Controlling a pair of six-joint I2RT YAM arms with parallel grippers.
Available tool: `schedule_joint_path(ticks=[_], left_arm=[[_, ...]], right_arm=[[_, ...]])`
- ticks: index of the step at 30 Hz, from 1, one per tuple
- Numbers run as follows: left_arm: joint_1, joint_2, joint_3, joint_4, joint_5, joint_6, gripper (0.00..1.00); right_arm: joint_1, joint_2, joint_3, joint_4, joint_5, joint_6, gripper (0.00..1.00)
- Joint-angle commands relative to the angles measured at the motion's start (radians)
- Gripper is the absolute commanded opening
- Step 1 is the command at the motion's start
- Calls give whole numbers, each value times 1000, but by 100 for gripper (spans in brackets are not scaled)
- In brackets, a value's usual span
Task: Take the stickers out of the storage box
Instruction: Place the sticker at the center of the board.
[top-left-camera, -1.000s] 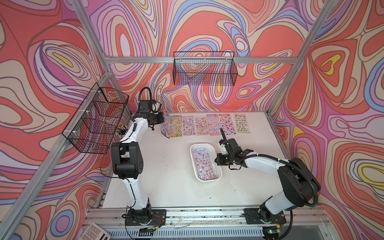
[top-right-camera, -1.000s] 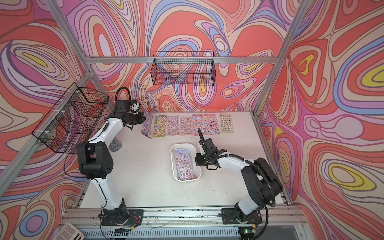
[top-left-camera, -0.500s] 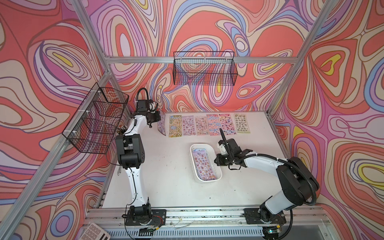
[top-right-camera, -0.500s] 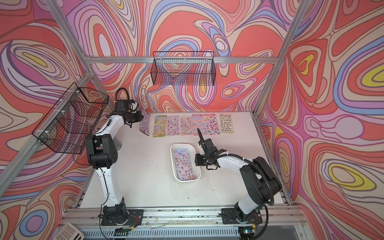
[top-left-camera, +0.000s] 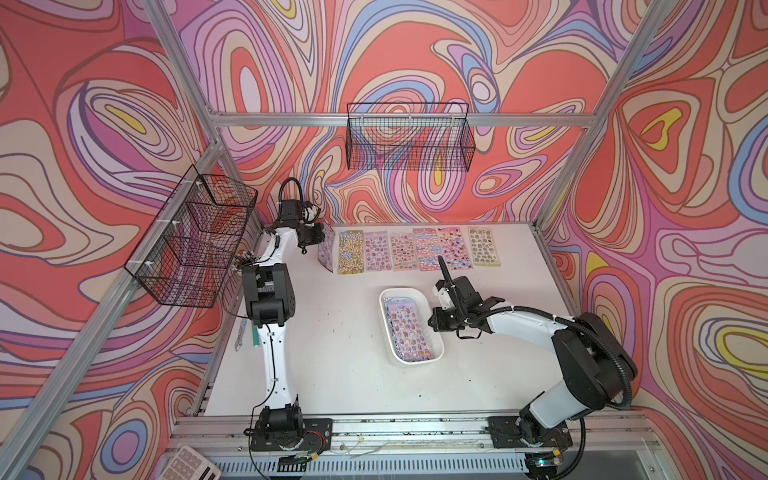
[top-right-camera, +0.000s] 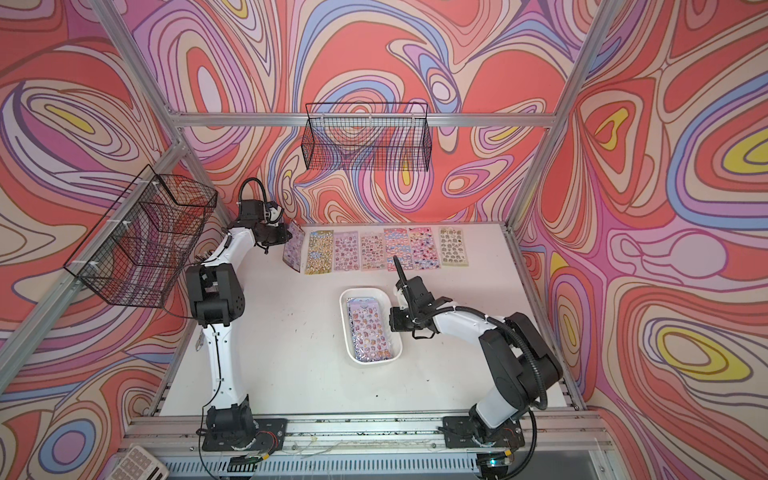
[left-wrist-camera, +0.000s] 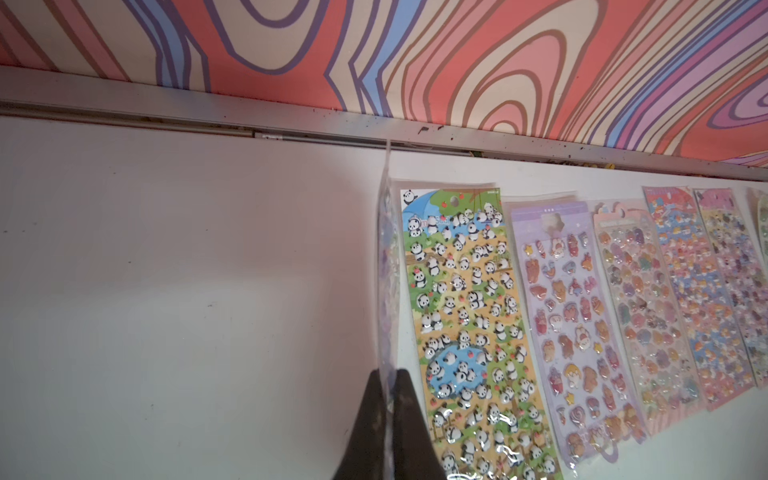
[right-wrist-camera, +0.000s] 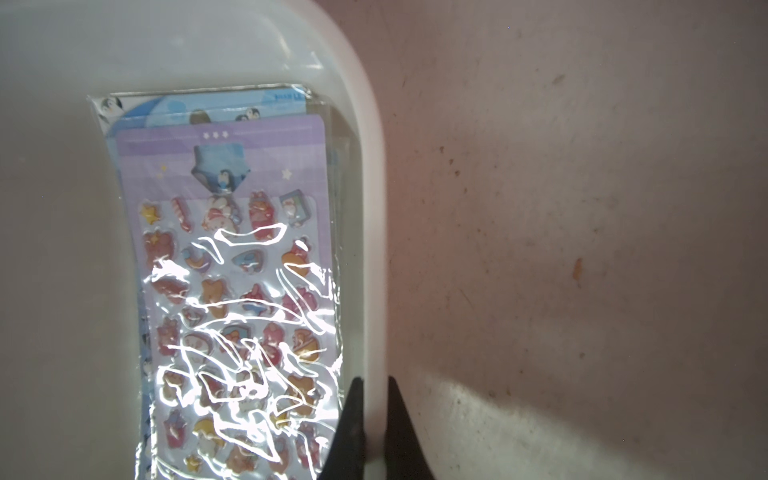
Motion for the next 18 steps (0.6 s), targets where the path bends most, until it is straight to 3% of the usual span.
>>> schedule_joint_path(ticks=[1, 18], left_arm=[[8, 30, 29, -73, -1, 44, 7], [25, 35, 14, -73, -101, 93, 40]], right_arm=[[3, 20, 11, -76, 21, -16, 0], [2, 7, 2, -75, 23, -4, 0]])
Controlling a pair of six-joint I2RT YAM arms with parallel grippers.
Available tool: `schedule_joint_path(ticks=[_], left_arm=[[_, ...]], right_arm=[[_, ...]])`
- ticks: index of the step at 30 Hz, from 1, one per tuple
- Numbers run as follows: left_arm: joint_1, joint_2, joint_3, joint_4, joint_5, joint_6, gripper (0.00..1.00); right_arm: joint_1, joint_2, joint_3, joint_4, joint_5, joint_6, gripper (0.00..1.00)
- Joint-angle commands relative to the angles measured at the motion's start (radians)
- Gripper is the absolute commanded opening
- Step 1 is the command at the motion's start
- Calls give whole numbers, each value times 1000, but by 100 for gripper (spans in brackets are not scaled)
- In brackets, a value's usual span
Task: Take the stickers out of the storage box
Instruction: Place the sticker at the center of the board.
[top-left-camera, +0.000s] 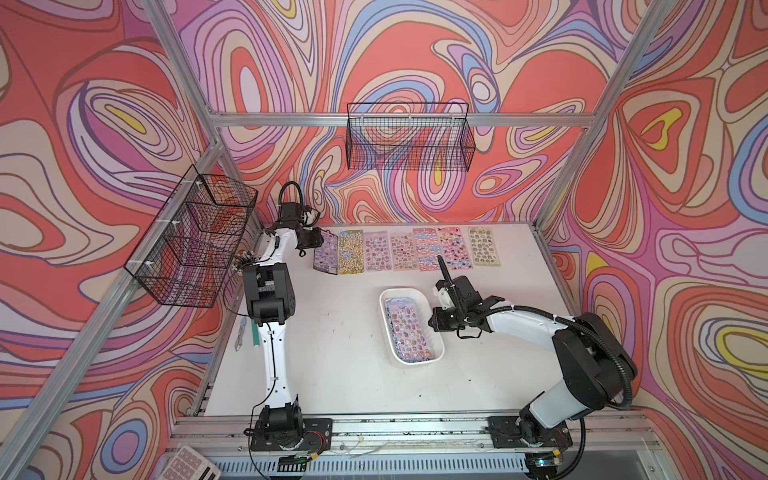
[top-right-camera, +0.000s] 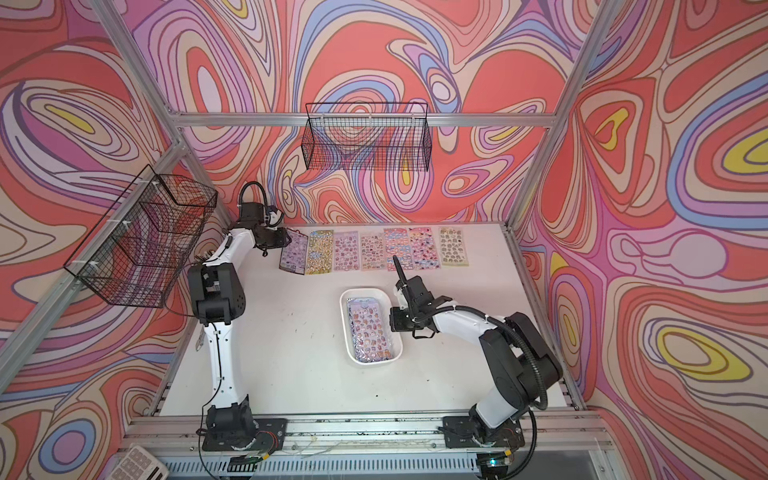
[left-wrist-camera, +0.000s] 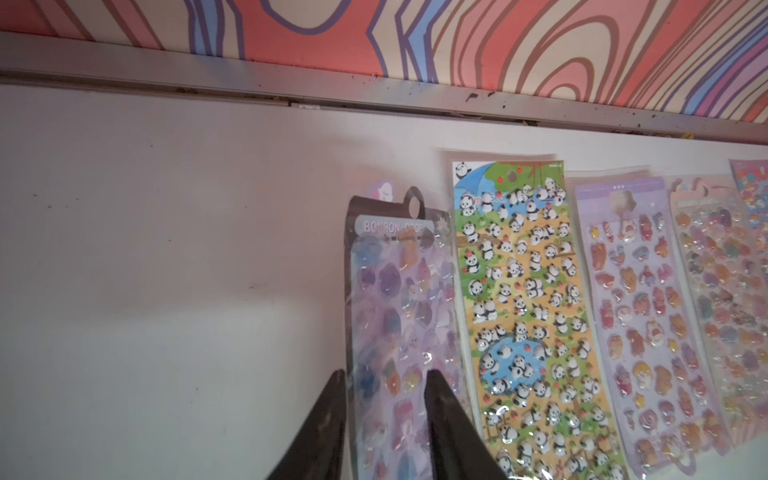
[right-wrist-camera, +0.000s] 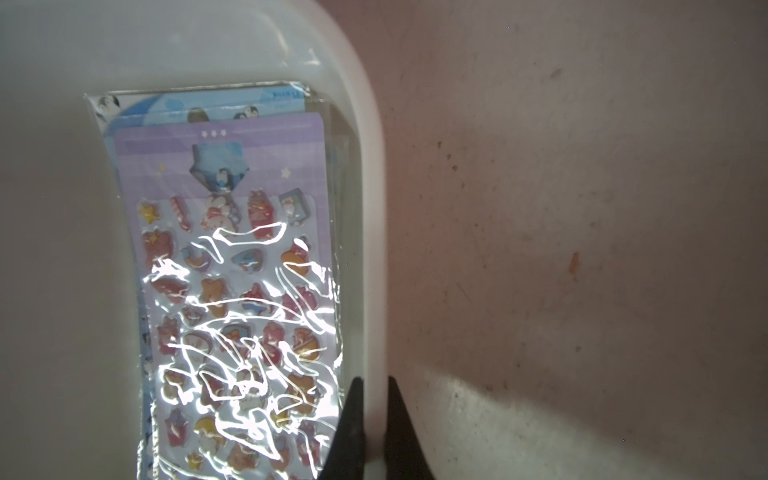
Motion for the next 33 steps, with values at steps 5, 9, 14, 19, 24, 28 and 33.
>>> schedule_joint_path(ticks=[5, 9, 14, 19, 24, 28, 33], left_arm=[[12, 12, 8, -35, -36, 37, 48], [12, -3, 7, -33, -44, 34, 50], [2, -88, -50, 33, -12, -16, 51], [-33, -211, -125, 81, -3, -66, 51], [-95, -350, -213, 105, -7, -118, 51], [-159, -484, -326, 124, -15, -166, 50], [-204, -642, -471, 108, -6, -263, 47]], right_arm=[[2, 7, -5, -57, 20, 2, 0], [3, 5, -5, -57, 23, 2, 0], [4, -1, -4, -57, 30, 4, 0], [3, -19, -2, -50, 30, 20, 0], [3, -46, 4, -56, 35, 27, 0], [4, -63, 1, -59, 44, 28, 0], [4, -71, -17, -50, 41, 34, 1]])
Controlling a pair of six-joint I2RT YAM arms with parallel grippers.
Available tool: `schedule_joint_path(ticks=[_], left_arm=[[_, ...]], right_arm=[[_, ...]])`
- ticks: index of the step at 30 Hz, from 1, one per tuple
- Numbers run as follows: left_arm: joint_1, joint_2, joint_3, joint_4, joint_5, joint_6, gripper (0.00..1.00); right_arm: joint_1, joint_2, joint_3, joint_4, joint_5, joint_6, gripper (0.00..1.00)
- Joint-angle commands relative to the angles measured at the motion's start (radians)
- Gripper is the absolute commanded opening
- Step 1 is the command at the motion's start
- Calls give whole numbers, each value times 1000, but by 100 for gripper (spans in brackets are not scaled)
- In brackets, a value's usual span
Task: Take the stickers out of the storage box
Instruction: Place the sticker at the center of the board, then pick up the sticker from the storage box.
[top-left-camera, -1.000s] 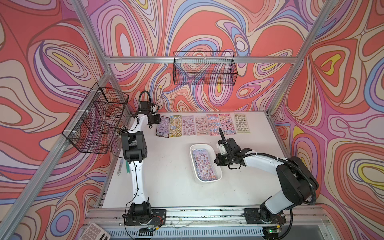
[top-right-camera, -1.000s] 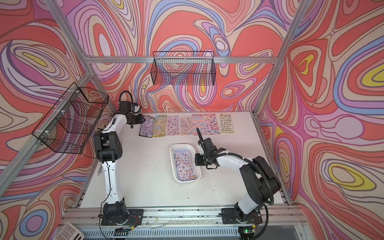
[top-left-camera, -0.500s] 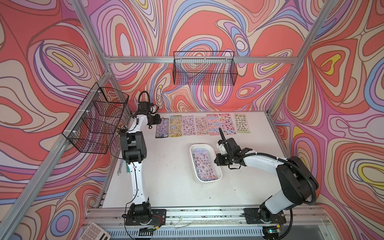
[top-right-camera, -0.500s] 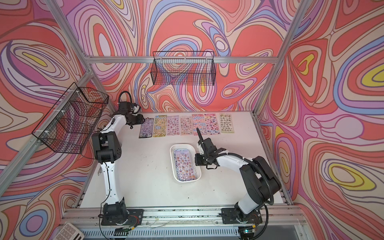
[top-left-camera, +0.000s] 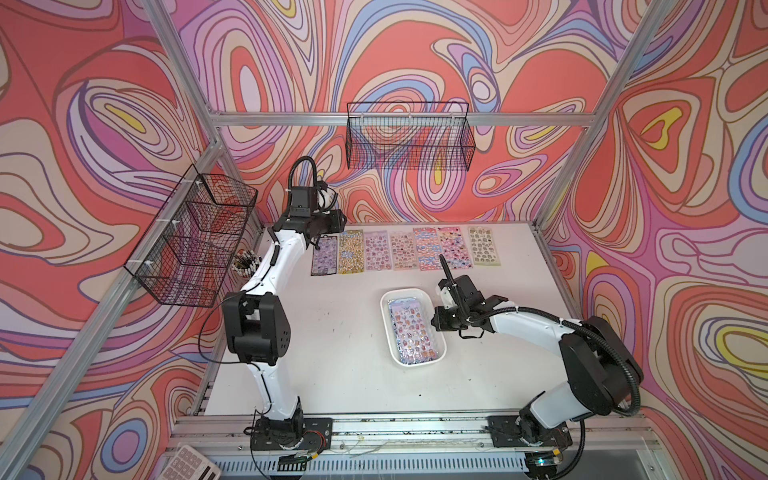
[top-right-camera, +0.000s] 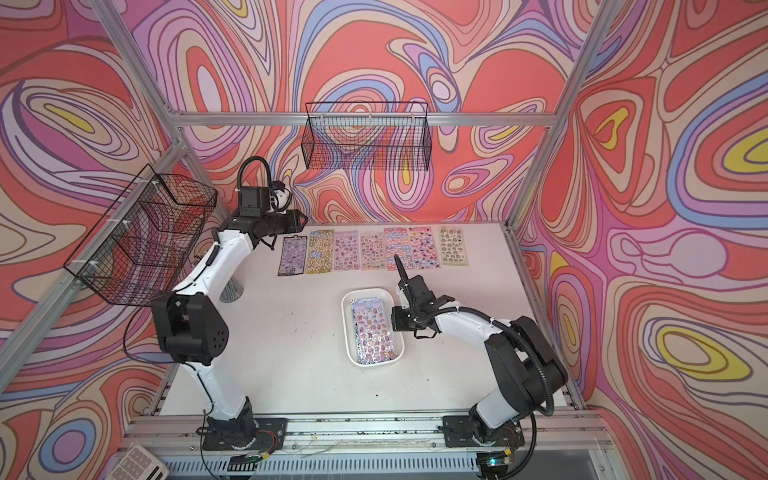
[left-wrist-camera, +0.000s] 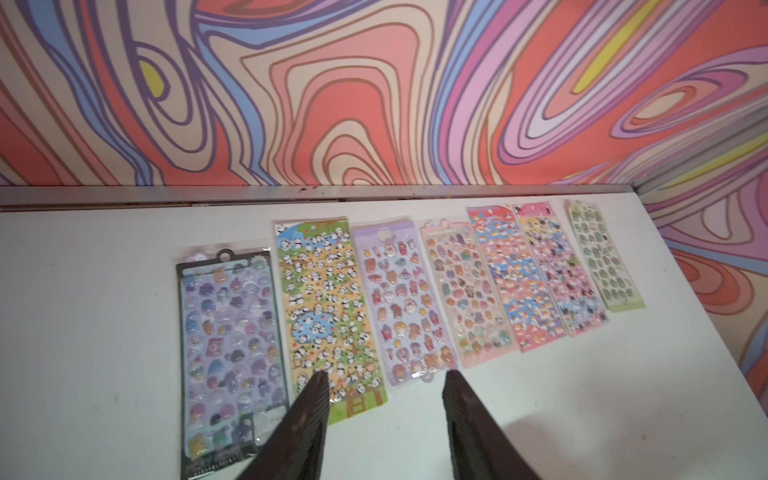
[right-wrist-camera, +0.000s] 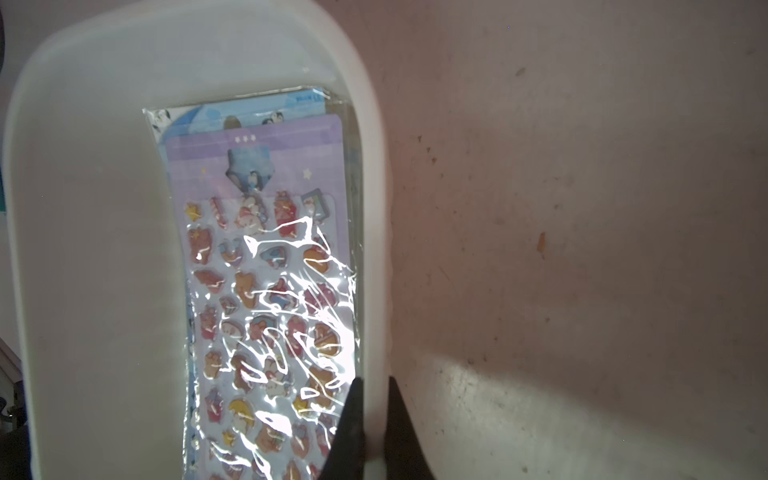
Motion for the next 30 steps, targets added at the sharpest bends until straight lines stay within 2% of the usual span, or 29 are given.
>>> schedule_joint_path(ticks=[1, 7, 11, 17, 21, 23, 30], left_arm=[[1, -87, -114, 1, 28, -105, 47], [-85, -240, -263, -40, 30, -199, 44], [-235, -318, -327, -98, -54, -206, 43], [-469, -398, -424, -138, -196, -303, 42], [-583, -400, -490, -117, -220, -419, 43], [-651, -383, -508, -104, -257, -434, 44], [-777, -241, -408, -194, -411, -429, 40]], right_arm=[[2, -32, -19, -6, 5, 17, 1], [1, -53, -38, 8, 6, 37, 0], [1, -60, -43, 15, 9, 46, 0], [3, -91, -57, 15, 30, 66, 0], [2, -121, -68, 15, 47, 87, 0], [2, -136, -75, 15, 54, 95, 0], [1, -158, -93, 17, 65, 108, 0]])
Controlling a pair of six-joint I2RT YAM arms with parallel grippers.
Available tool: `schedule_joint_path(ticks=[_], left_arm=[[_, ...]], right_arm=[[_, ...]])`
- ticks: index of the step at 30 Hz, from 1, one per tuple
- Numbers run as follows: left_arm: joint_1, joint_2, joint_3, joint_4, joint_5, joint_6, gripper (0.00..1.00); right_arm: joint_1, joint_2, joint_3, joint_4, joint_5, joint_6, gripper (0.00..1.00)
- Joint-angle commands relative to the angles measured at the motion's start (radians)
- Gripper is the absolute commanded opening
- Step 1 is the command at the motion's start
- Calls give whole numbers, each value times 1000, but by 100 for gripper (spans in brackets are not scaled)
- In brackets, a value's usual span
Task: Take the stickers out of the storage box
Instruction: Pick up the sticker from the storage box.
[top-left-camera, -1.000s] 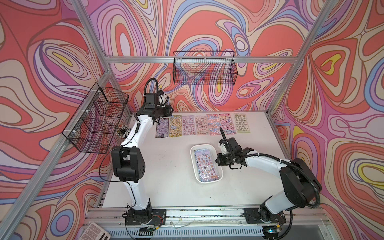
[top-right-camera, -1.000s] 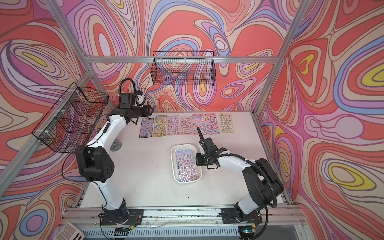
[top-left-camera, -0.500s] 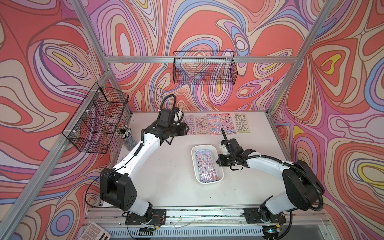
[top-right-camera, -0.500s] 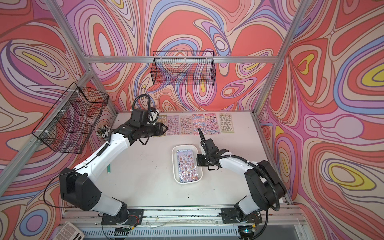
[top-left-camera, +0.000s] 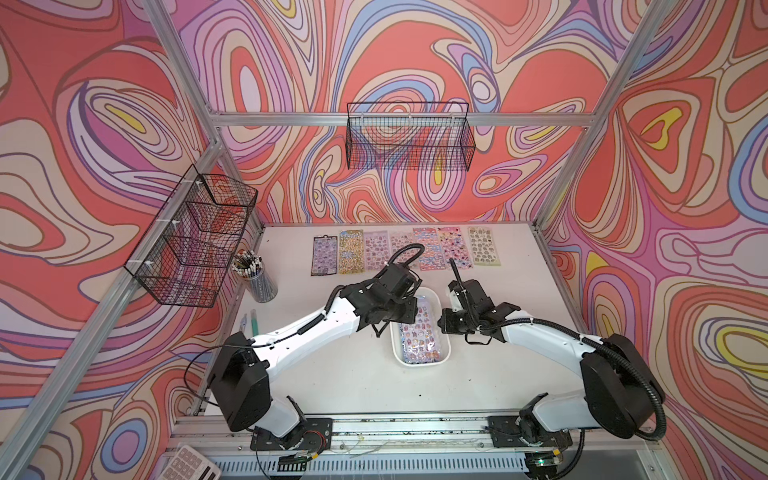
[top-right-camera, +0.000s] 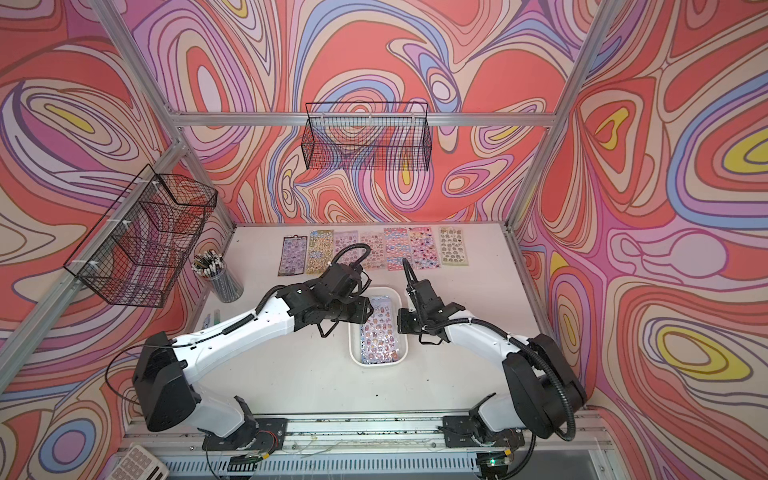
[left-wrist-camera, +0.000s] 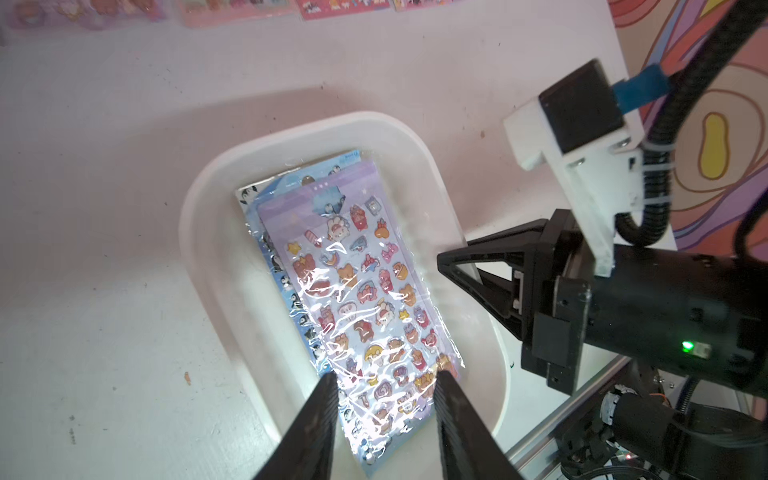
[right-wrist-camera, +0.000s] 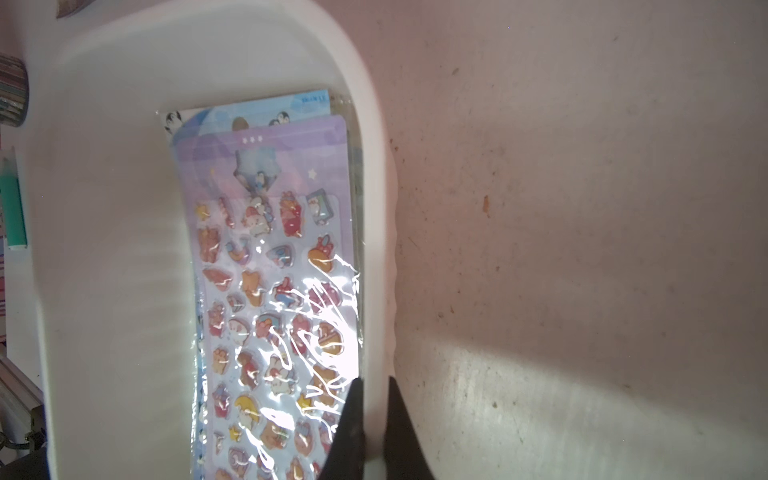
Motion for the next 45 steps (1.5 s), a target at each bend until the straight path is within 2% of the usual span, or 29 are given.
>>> schedule_joint_path(ticks=[1, 6, 11, 21, 31, 45], left_arm=[[-29, 50, 56, -66, -123, -19, 40], [-46, 128, 73, -71, -138, -55, 40], [-76, 199, 76, -68, -164, -72, 45], [-90, 243, 13, -2, -219, -117, 49], [-90, 302, -29, 90, -170, -140, 49], [-90, 394, 13, 84, -174, -148, 50]], right_arm=[[1, -24, -15, 19, 11, 23, 0], [2, -20, -22, 16, 23, 27, 0], [1, -16, -23, 0, 47, 26, 0], [1, 3, -23, 1, 55, 34, 0], [2, 12, -28, 12, 42, 35, 0], [1, 22, -28, 16, 36, 28, 0]])
